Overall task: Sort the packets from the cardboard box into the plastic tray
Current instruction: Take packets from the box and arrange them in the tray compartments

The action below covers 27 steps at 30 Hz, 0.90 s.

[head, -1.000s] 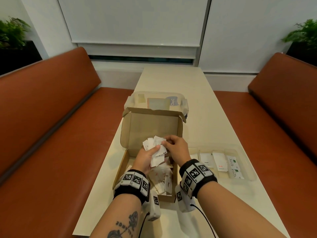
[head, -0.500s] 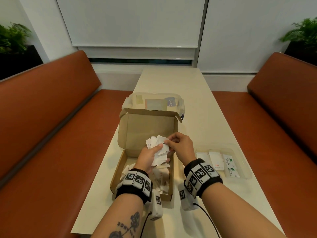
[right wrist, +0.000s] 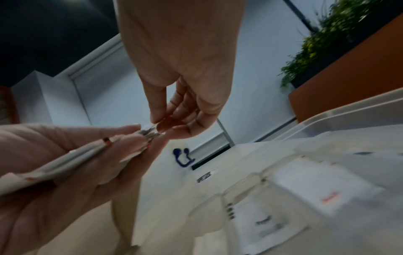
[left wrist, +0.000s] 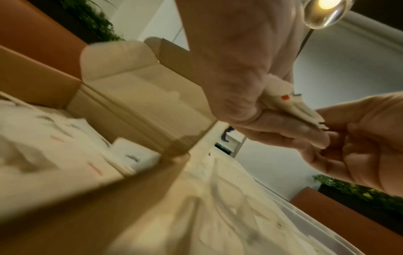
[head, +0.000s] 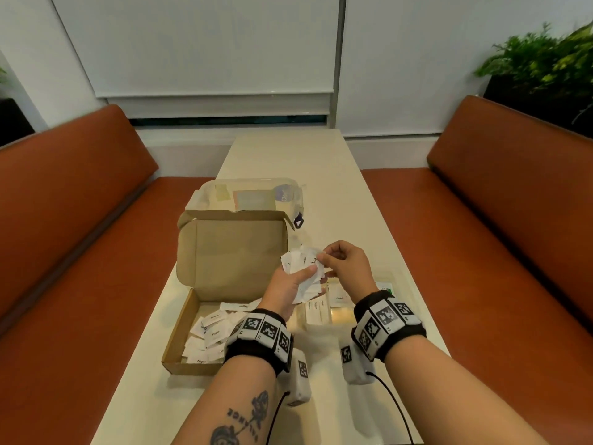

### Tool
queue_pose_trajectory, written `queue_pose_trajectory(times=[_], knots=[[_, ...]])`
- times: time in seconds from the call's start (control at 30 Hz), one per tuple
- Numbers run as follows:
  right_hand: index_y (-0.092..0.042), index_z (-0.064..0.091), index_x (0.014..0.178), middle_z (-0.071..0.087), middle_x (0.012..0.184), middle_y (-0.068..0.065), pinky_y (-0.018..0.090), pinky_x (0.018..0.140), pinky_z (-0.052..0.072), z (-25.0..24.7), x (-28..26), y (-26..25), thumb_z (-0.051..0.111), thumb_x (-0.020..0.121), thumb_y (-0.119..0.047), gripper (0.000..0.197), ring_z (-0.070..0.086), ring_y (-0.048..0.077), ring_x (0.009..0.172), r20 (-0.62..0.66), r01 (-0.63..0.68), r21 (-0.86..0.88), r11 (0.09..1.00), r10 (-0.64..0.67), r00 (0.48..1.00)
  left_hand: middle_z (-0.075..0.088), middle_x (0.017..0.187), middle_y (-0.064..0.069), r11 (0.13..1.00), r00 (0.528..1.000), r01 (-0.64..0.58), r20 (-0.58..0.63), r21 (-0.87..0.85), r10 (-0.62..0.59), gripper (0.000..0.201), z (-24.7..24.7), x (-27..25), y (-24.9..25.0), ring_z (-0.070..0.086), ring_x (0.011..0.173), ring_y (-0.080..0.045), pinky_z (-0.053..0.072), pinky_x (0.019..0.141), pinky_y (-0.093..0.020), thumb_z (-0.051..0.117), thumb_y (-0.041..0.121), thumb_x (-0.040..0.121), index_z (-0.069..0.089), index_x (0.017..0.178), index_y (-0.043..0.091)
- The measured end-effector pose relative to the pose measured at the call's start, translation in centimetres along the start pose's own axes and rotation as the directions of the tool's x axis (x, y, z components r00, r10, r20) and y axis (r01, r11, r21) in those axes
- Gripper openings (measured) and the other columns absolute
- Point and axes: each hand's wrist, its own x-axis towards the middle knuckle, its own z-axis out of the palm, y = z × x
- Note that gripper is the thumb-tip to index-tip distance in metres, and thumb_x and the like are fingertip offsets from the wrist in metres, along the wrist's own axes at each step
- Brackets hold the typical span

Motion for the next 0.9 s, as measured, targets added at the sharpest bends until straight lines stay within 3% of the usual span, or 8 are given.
queue_pose_trajectory(times=[0.07, 0.3, 0.37, 0.4, 0.5, 0.6, 0.73, 0.9], knots=[[-0.005, 0.057, 0.08, 0.065, 0.079, 0.013, 0.039, 0.065, 0.058, -1.4, 0.1, 0.5, 0.064, 0.086, -0.006, 0.01, 0.064, 0.026, 0.069, -0.022, -0.022, 0.016, 1.0, 0.023, 1.0, 0.071, 0.1, -0.017, 1.0, 1.0, 0.013, -0.006, -0.001, -0.013, 0.033, 1.1, 0.3, -0.6, 0.071, 0.08, -0.027, 0.059, 0.058, -0.035, 0.062, 0.003, 0.088, 0.059, 0.121, 0.001], [-0.007, 0.059, 0.089, 0.067, 0.073, 0.007, 0.023, 0.061, 0.056, -5.1, 0.3, 2.7, 0.066, 0.083, -0.003, 0.01, 0.064, 0.016, 0.061, -0.074, -0.089, 0.004, 0.996, 0.089, 0.993, 0.069, 0.105, -0.022, 0.997, 0.999, 0.021, -0.044, 0.079, -0.017, 0.029, 3.5, 1.6, -3.4, 0.07, 0.079, -0.027, 0.058, 0.057, -0.03, 0.061, 0.002, 0.089, 0.059, 0.118, 0.0], [-0.009, 0.063, 0.086, 0.066, 0.074, 0.005, 0.024, 0.064, 0.057, -5.6, 0.6, 3.2, 0.065, 0.084, -0.003, 0.006, 0.063, 0.015, 0.065, -0.103, -0.079, -0.022, 0.997, 0.076, 0.992, 0.07, 0.1, -0.016, 0.99, 0.995, -0.004, -0.102, 0.141, 0.018, 0.029, 3.4, 2.3, -4.2, 0.072, 0.074, -0.018, 0.056, 0.055, -0.023, 0.063, 0.004, 0.088, 0.06, 0.117, -0.001], [-0.009, 0.065, 0.085, 0.065, 0.074, 0.004, 0.026, 0.067, 0.057, -5.8, 0.8, 3.5, 0.064, 0.085, -0.004, 0.005, 0.062, 0.016, 0.067, -0.127, -0.069, -0.033, 0.997, 0.064, 0.99, 0.07, 0.1, -0.015, 0.987, 0.988, -0.015, -0.15, 0.158, 0.039, 0.029, 3.4, 2.8, -4.6, 0.072, 0.075, -0.017, 0.057, 0.057, -0.024, 0.063, 0.004, 0.088, 0.06, 0.116, -0.001], [-0.013, 0.069, 0.085, 0.065, 0.076, 0.001, 0.025, 0.067, 0.052, -6.1, 1.4, 4.2, 0.061, 0.086, -0.005, 0.011, 0.058, 0.012, 0.067, -0.163, -0.053, -0.137, 0.989, 0.03, 0.986, 0.066, 0.112, -0.02, 0.984, 0.945, -0.04, -0.313, 0.171, 0.093, 0.037, 2.8, 4.1, -5.3, 0.066, 0.1, -0.036, 0.054, 0.088, -0.05, 0.066, 0.009, 0.087, 0.056, 0.122, 0.001], [-0.015, 0.07, 0.09, 0.063, 0.072, -0.001, 0.014, 0.059, 0.045, -5.8, 1.7, 4.8, 0.062, 0.082, -0.003, 0.016, 0.055, 0.006, 0.06, -0.087, -0.054, -0.257, 0.965, 0.032, 0.996, 0.067, 0.113, -0.013, 0.964, 0.906, -0.078, -0.386, 0.256, 0.176, 0.038, 2.2, 5.0, -5.8, 0.063, 0.104, -0.034, 0.049, 0.095, -0.051, 0.068, 0.021, 0.086, 0.057, 0.12, 0.012], [-0.014, 0.064, 0.087, 0.069, 0.075, 0.012, 0.018, 0.059, 0.05, -4.5, 2.0, 5.3, 0.066, 0.078, -0.001, 0.015, 0.059, 0.013, 0.057, 0.032, -0.06, -0.423, 0.904, 0.081, 0.996, 0.067, 0.106, 0.001, 0.931, 0.88, -0.078, -0.414, 0.356, 0.232, 0.029, 1.8, 5.4, -6.1, 0.064, 0.099, -0.025, 0.05, 0.093, -0.045, 0.067, 0.038, 0.083, 0.054, 0.108, 0.033], [-0.017, 0.064, 0.084, 0.069, 0.084, 0.004, 0.027, 0.073, 0.05, -3.5, 2.4, 6.2, 0.065, 0.077, -0.005, 0.014, 0.063, 0.017, 0.078, 0.178, 0.013, -0.705, 0.709, 0.159, 0.971, 0.068, 0.099, 0.0, 0.933, 0.866, -0.061, -0.445, 0.356, 0.227, 0.025, 1.6, 5.6, -5.9, 0.065, 0.092, -0.024, 0.052, 0.089, -0.043, 0.067, 0.035, 0.085, 0.056, 0.106, 0.028]])
